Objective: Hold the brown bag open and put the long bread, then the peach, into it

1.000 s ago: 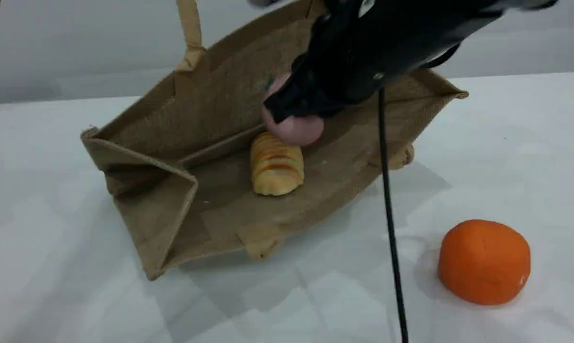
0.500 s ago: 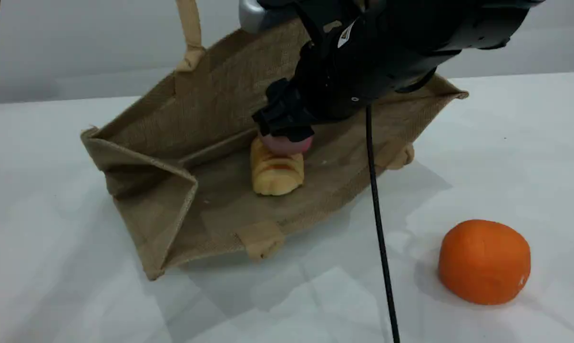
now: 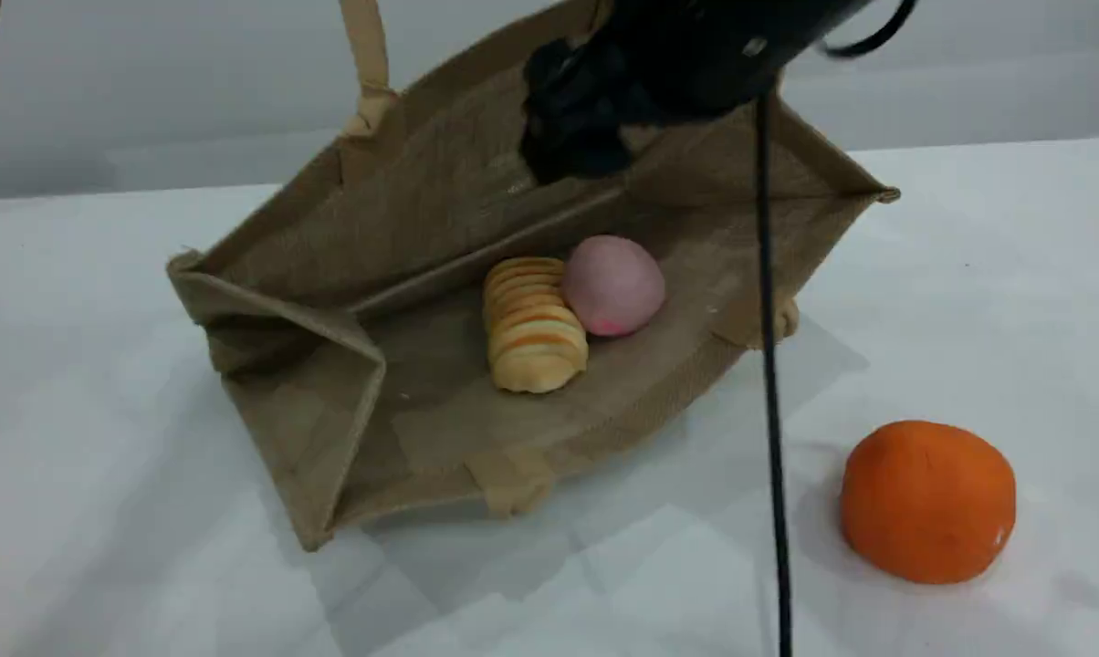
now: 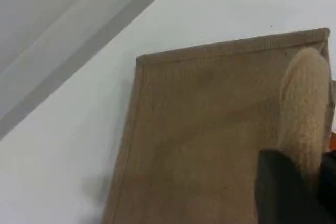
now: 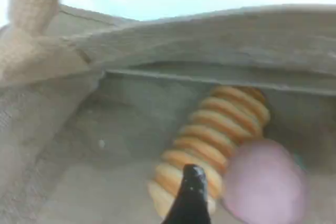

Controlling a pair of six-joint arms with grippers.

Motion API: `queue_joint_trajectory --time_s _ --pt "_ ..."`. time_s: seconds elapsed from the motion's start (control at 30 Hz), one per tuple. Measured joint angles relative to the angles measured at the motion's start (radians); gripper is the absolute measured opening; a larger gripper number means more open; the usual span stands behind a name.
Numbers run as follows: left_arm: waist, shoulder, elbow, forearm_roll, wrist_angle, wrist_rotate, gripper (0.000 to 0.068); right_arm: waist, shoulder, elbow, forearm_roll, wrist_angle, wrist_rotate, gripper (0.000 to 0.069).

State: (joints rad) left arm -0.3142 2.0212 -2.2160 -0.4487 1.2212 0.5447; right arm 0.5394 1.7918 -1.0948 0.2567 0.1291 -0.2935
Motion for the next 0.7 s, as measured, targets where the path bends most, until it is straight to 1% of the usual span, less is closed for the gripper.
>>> queue_joint_trajectory --time_s 0.23,0.43,0.53,0.63,0.7 --pt "0.000 0.000 0.000 0.001 0.000 0.000 0.0100 -0.128 -0.125 0.000 -0.039 0.168 0.000 0.0577" --pt "0.000 0.000 0.000 0.001 0.000 0.000 0.0100 -0.262 -0.215 0.000 -0.040 0.181 0.000 0.0577" --pt "0.000 0.000 0.000 0.003 0.000 0.000 0.0104 -0.326 -0.238 0.000 -0.040 0.209 0.000 0.0577" --pt "0.000 0.000 0.000 0.003 0.000 0.000 0.0133 -0.387 -0.238 0.000 -0.042 0.238 0.000 0.0577" --pt "0.000 0.000 0.000 0.003 -0.004 0.000 0.0186 -0.415 -0.238 0.000 -0.044 0.251 0.000 0.0577"
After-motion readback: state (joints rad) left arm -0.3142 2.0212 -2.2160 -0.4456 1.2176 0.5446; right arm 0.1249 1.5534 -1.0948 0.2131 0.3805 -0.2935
